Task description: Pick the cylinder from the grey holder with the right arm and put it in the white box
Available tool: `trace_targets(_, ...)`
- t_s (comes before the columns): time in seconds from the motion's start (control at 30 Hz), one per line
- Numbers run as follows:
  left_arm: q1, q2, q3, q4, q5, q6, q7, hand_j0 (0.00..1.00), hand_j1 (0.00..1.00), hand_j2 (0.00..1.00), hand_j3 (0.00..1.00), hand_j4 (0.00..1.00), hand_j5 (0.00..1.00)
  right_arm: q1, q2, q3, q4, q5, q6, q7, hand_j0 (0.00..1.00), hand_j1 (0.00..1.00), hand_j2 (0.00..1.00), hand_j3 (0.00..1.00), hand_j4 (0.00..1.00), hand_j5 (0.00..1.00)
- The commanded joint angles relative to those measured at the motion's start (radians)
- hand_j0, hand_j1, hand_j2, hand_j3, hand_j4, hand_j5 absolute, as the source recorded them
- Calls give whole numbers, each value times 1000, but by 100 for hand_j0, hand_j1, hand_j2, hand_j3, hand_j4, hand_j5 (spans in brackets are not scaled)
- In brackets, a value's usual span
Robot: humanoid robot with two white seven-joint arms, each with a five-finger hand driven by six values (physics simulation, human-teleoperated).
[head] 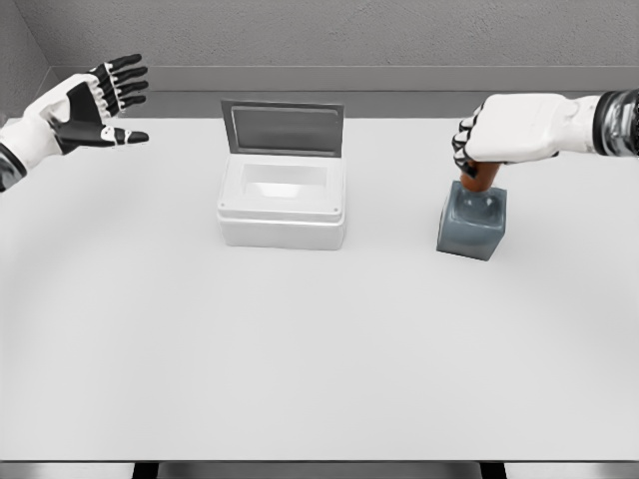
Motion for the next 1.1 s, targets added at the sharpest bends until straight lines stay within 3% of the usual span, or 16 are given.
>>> trace_targets(0.0,0,-17,0,23,4,0,0,100,100,100,100,100,100,-2,13,-2,1,-1,3,-1,42,42,42,42,42,42)
trace_targets(0.23,-35,-59,-1,81,-33,0,0,100,100,100,100,100,100,-18,55,0,4,0,3,-1,42,42,42,42,42,42)
trace_targets(0.37,-40,-60,0,84,-33,-2,0,100,100,100,100,100,100,-31,61,0,4,2,3,-1,42,42,42,42,42,42)
trace_targets(1.07,-63,-85,-3,81,-42,-2,0,100,100,100,100,100,100,-63,243,3,97,6,3,-1,42,42,42,42,42,42)
